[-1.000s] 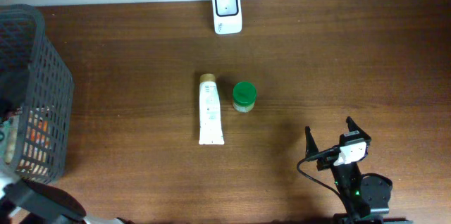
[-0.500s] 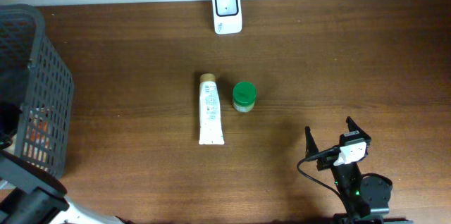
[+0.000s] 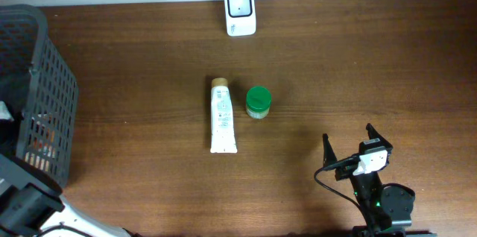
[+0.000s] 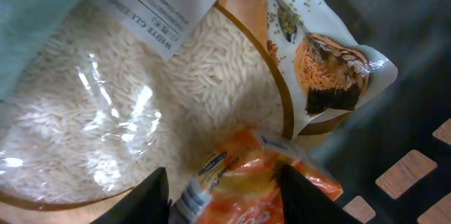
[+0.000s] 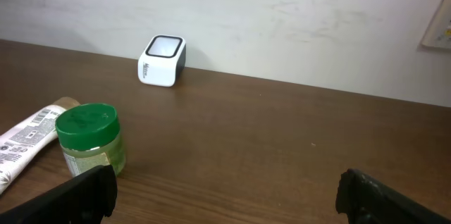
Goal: Scan the item barcode
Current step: 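Grasp the small orange packet from the basket with the left gripper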
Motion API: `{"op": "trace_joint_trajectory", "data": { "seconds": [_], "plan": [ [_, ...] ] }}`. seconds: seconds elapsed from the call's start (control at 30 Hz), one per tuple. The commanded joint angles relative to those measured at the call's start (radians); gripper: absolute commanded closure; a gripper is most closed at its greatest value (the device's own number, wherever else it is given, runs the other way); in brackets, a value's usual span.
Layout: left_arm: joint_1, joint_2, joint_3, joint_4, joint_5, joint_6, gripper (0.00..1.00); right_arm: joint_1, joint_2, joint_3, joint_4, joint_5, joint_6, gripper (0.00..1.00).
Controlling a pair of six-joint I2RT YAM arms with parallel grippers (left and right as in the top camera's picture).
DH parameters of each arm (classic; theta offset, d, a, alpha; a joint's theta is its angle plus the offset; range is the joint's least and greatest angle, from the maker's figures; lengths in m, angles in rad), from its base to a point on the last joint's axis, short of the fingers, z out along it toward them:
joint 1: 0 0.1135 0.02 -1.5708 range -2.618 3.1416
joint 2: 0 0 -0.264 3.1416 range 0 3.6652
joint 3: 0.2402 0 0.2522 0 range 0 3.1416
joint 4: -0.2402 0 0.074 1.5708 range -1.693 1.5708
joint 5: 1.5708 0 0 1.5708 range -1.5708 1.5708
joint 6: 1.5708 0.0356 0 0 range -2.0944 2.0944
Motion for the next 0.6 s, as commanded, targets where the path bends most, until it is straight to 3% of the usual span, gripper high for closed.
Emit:
{"op": "trace_joint_trajectory", "data": {
  "seconds": [0.0,0.13,0.23,0.43,0.57],
  "plan": [
    [0.002,0.064,-0.008,0.001,0.003,0.016,0.65,0.002,-0.008,-0.008,-0.003,0.002,0.006,0.02],
    [0.002,0.064,-0.007,-0.002,0.002,0.016,0.88,0.002,-0.008,-0.008,-0.003,0.002,0.006,0.02],
    [0.002,0.064,-0.007,-0.005,0.002,0.016,1.00,0.002,-0.008,-0.008,-0.003,0.002,0.006,0.02],
    [0.002,0.032,-0.007,-0.040,0.001,0.016,1.00,0.002,-0.008,-0.008,-0.003,0.002,0.006,0.02],
    [0.002,-0.093,-0.007,-0.047,-0.002,0.014,1.00,0.002,-0.008,-0.008,-0.003,0.002,0.006,0.02]
  ]
}}
